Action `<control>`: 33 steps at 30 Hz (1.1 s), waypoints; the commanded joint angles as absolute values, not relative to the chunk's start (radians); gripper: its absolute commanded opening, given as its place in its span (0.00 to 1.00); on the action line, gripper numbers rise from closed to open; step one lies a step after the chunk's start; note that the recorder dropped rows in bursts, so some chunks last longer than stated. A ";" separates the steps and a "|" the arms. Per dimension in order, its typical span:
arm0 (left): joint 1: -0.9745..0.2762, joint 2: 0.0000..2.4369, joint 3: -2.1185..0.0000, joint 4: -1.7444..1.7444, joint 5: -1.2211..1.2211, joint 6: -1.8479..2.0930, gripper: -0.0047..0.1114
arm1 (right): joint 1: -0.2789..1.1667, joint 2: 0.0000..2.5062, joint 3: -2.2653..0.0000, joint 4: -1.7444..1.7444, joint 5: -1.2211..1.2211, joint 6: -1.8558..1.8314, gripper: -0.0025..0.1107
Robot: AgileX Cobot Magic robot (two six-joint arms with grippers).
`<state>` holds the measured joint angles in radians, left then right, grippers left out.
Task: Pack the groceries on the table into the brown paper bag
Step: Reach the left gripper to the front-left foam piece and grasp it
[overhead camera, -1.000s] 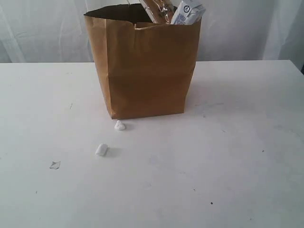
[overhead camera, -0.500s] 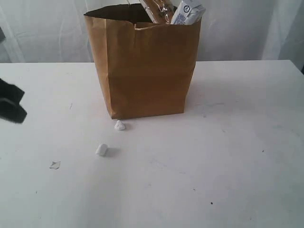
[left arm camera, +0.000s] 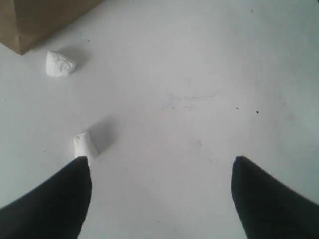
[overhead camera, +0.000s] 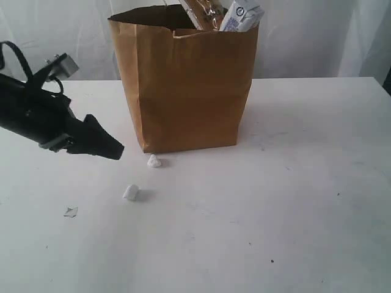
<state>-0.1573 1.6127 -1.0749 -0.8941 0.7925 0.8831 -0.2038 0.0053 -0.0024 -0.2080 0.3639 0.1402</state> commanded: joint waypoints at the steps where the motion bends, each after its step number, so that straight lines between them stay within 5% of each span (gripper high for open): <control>1: -0.308 1.674 -1.077 -0.693 0.703 0.839 0.71 | -0.210 0.000 0.000 -0.217 0.354 0.135 0.02; 4: -0.438 1.692 -1.077 -0.435 0.489 0.644 0.71 | -0.210 0.000 0.000 -0.217 0.354 0.135 0.02; 9: -0.475 1.730 -1.077 -0.281 0.340 0.450 0.71 | -0.210 0.000 0.000 -0.217 0.354 0.135 0.02; 17: -0.479 1.809 -1.077 -0.275 0.308 0.442 0.69 | -0.210 0.000 0.000 -0.217 0.354 0.135 0.02; 25: -0.479 1.816 -1.077 -0.291 0.337 0.442 0.49 | -0.210 0.000 0.000 -0.217 0.354 0.135 0.02; 33: -0.479 1.843 -1.077 -0.330 0.341 0.444 0.48 | -0.210 0.000 0.000 -0.217 0.354 0.135 0.02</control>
<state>-0.4747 1.8369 -1.0764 -0.3100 0.3211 0.4501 -0.2038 0.0053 -0.0024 -0.2080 0.3639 0.1402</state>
